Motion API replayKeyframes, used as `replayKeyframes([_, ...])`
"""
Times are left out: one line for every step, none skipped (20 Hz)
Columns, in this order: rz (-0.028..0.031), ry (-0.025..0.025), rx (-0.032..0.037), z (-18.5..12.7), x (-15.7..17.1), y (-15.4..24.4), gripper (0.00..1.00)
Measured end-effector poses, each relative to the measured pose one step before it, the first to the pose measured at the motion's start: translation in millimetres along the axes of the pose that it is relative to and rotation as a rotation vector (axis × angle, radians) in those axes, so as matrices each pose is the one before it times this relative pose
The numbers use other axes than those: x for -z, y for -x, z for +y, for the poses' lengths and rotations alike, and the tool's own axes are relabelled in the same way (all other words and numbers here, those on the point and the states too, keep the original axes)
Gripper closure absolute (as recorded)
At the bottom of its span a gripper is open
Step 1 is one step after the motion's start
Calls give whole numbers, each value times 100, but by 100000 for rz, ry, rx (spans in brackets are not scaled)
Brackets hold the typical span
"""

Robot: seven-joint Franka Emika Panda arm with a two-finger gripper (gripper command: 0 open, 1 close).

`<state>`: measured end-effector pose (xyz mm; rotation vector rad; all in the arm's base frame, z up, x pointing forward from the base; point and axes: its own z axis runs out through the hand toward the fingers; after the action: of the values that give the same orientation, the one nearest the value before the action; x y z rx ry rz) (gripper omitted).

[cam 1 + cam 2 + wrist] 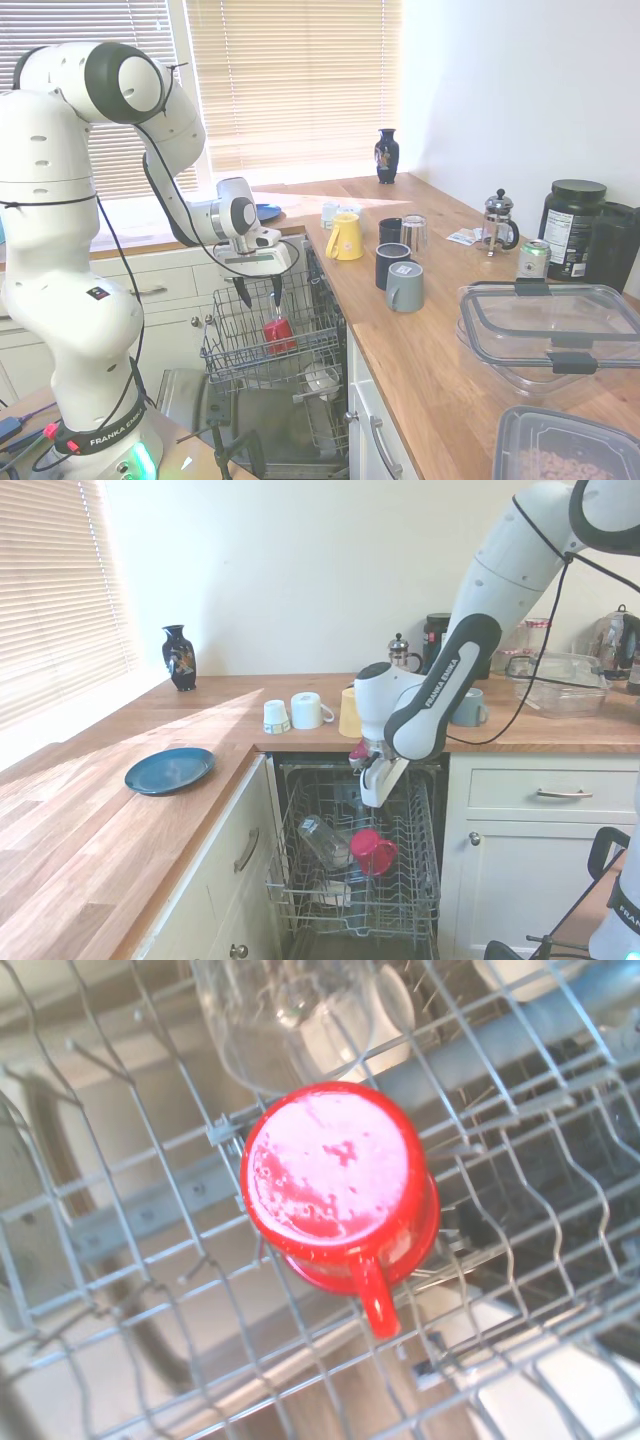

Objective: Move a mug from dishwasher to table

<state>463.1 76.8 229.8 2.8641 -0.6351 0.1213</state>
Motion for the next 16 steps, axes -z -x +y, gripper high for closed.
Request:
replayKeyframes([504, 1515, 1701, -388, -549, -226, 0])
replayKeyframes([304, 1590, 1696, -373, -454, -280, 0])
replayKeyframes([343, 1368, 1334, -232, -425, -307, 0])
replayKeyframes([431, 1063, 1036, -147, -403, -341, 0])
replayKeyframes([163, 829, 616, -59, -400, -300, 0])
replayKeyframes([45, 875, 479, -16, -440, -327, 0])
replayKeyframes([102, 792, 520, -42, -434, -344, 0])
replayKeyframes([80, 787, 676, -99, -444, -278, 0])
replayKeyframes([-217, 638, 678, -187, -489, -171, 0])
replayKeyframes([-314, 475, 806, -257, -455, -67, 0])
replayKeyframes([-292, 345, 894, -351, -442, 49, 0])
replayKeyframes([-255, 167, 880, -392, -358, 84, 0])
replayKeyframes([-274, 32, 898, -389, -347, 68, 0])
replayKeyframes([-242, -17, 792, -359, -387, 16, 0])
replayKeyframes([-301, 93, 572, -234, -433, -14, 0])
replayKeyframes([-296, 125, 577, -139, -447, -71, 0])
